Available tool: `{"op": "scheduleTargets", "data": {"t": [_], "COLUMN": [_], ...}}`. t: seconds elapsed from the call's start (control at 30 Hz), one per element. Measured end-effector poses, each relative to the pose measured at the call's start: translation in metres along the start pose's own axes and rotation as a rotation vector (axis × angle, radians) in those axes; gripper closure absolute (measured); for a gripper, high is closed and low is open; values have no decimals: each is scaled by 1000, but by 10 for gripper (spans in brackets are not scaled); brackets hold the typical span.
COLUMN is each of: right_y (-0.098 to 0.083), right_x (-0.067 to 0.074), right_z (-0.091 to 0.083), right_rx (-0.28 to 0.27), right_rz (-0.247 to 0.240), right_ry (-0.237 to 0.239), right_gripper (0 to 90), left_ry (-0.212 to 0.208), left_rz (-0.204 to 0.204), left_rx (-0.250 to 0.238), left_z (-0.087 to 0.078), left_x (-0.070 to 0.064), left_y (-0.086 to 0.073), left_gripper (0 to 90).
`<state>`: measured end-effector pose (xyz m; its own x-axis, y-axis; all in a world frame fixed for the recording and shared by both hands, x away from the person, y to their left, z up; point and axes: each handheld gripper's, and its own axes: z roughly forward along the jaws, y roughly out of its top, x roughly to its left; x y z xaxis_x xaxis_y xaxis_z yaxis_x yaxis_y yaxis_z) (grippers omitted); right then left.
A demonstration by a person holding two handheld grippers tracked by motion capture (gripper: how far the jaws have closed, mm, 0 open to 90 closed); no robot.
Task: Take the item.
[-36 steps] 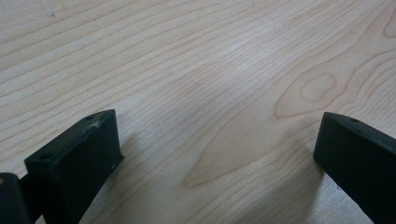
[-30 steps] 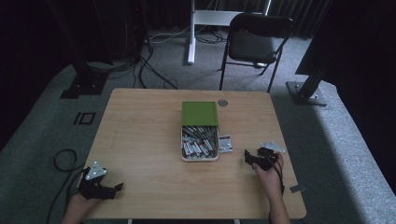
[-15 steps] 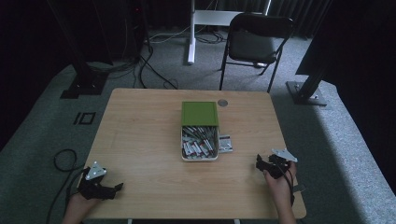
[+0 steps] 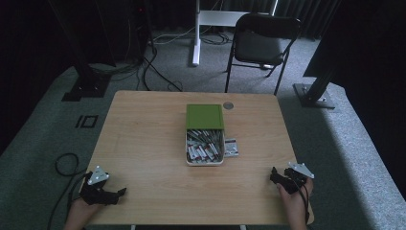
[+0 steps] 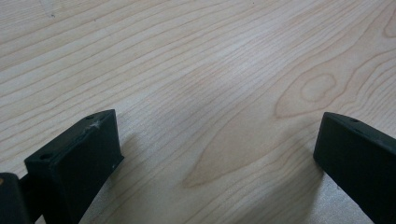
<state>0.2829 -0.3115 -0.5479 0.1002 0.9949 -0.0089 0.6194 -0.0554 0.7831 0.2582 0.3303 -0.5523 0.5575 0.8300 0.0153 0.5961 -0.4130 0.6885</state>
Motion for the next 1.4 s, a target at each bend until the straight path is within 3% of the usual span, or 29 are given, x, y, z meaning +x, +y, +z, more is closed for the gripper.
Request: {"op": "scheduleTargets", "data": {"t": [0.27,0.57,0.77,0.9,1.4], "right_y": [-10,-19,-18,-18,-18], "right_x": [-1,2,0,-2,-2], "right_z": [-10,-10,-8,-7,-7], "right_rx": [9,38,83,90,93], "right_rz": [-51,-21,47,58,53], "right_ry": [-40,-69,-46,-24,-15], "right_gripper": [135,122,125,125,114], "left_ry": [0,0,0,0,-1], "left_rz": [0,0,0,0,-1], "left_rx": [0,0,0,0,0], "left_z": [0,0,0,0,0], "left_x": [0,0,0,0,0], "left_y": [0,0,0,0,0], "left_gripper": [14,14,14,14,14]}}
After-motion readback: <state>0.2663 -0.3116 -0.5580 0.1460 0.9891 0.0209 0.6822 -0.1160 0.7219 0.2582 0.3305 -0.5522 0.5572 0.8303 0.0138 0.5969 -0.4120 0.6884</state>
